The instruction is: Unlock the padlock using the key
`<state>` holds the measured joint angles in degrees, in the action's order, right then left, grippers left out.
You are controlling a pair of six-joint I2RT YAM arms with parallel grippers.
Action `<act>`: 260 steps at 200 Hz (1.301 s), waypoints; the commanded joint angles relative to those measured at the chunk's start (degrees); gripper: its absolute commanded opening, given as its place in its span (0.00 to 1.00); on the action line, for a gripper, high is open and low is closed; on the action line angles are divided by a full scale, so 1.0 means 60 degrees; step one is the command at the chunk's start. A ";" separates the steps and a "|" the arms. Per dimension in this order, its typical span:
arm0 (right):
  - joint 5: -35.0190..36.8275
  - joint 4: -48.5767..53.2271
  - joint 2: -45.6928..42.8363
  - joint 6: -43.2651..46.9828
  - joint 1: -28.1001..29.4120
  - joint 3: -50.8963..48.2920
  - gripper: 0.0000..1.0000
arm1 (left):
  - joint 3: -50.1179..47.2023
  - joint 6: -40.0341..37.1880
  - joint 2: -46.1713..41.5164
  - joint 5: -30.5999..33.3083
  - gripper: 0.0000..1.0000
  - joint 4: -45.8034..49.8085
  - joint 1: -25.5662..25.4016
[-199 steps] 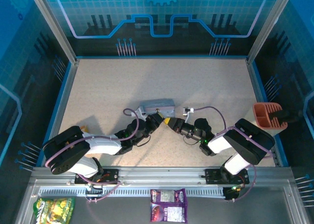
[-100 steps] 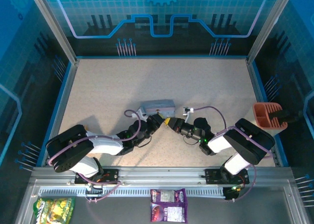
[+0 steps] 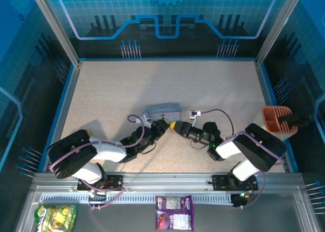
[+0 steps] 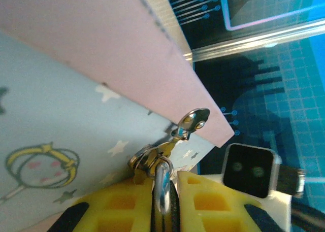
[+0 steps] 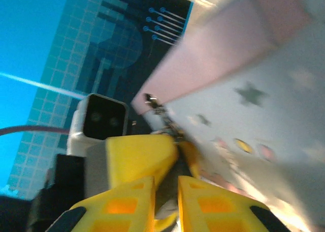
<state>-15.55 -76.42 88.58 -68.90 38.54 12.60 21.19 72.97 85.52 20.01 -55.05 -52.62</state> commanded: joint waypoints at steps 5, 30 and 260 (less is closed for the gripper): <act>-0.0508 -0.0871 -0.0451 0.0550 -0.0103 -0.0249 0.21 | -0.0160 -0.0274 0.0320 -0.0528 0.00 -0.1955 0.0198; -0.0453 -0.0805 -0.0505 0.0579 -0.0167 -0.0394 0.22 | -0.0250 -0.0266 0.0449 -0.0628 0.00 -0.2334 0.0245; -0.0335 -0.0869 0.0618 0.0424 0.0131 -0.0254 0.25 | -0.0246 0.0035 0.0412 -0.0875 0.00 -0.2384 0.0287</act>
<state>-17.58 -80.20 91.85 -67.02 38.00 9.89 19.64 73.19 88.16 15.53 -61.19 -51.11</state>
